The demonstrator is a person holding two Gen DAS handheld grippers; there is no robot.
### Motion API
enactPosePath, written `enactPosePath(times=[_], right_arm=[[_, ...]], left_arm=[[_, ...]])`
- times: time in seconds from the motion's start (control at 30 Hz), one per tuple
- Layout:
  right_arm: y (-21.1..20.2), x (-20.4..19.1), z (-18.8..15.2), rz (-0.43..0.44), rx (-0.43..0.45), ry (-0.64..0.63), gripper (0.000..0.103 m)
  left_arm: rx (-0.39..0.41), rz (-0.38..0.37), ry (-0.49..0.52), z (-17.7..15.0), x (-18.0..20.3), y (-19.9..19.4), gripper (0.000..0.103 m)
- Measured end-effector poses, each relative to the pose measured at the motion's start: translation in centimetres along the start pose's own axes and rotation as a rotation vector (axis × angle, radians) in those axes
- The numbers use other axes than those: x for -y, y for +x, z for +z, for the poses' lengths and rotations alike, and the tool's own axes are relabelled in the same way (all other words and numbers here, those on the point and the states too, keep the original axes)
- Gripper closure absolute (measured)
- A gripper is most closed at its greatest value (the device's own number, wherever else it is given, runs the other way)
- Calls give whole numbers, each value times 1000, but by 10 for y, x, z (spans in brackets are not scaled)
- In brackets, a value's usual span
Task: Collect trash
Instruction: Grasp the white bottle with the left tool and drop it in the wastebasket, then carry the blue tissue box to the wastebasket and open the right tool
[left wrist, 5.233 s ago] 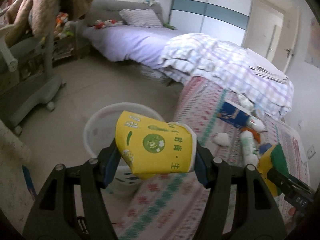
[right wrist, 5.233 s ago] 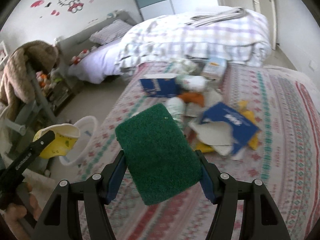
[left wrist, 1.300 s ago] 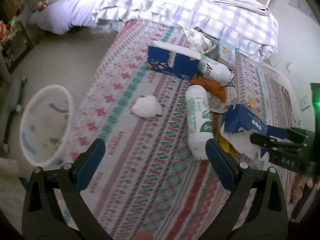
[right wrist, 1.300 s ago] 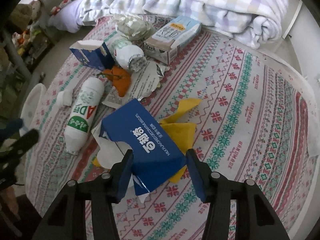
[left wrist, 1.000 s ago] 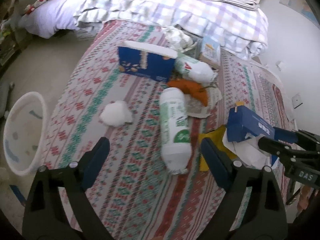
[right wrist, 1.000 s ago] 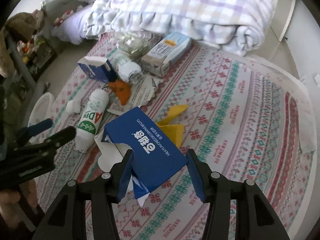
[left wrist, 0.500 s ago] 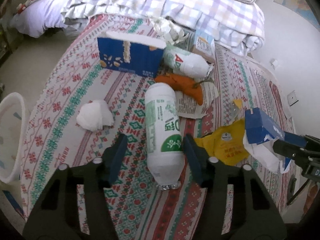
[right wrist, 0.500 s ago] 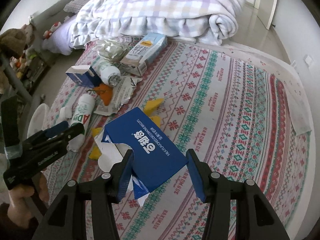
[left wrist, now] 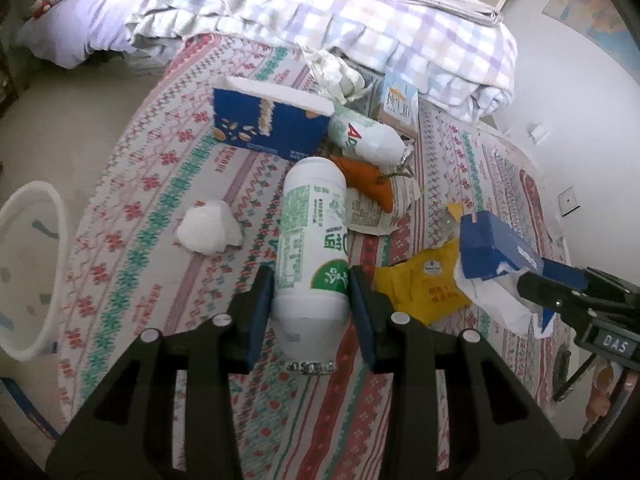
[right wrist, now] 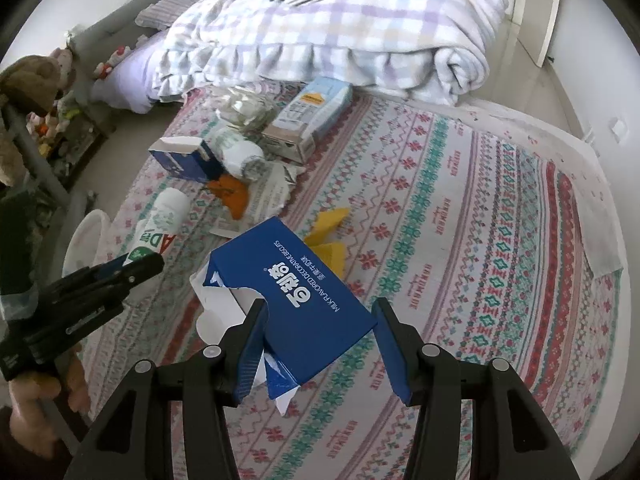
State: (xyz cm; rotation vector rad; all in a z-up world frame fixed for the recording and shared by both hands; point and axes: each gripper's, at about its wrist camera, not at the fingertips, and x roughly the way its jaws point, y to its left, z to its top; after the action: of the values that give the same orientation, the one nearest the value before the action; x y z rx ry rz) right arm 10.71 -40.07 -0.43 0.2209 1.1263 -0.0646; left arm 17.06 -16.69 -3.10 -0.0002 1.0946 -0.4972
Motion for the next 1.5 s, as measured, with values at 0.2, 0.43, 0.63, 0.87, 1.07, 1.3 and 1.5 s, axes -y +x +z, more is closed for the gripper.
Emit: enactPosePath(times=[0.2, 0.43, 0.63, 0.87, 1.07, 1.3, 1.5], right_arm=[[-4, -24, 3, 19, 18, -34, 49], [-2, -58, 8, 37, 27, -81, 49], [3, -98, 10, 58, 31, -139, 49], [15, -142, 12, 95, 23, -184, 49], [29, -181, 13, 120, 10, -221, 49], [41, -214, 11, 137, 2, -251, 49], [50, -233, 13, 154, 14, -264, 49]], left_arm=[[35, 23, -7, -4, -24, -26, 63], [72, 64, -43, -8, -61, -52, 63], [92, 105, -89, -17, -100, -73, 63], [114, 146, -174, -32, -149, -92, 63], [128, 182, -249, -41, -186, -102, 63], [149, 228, -319, -48, -216, -104, 61], [135, 308, -403, -57, -227, -116, 19]])
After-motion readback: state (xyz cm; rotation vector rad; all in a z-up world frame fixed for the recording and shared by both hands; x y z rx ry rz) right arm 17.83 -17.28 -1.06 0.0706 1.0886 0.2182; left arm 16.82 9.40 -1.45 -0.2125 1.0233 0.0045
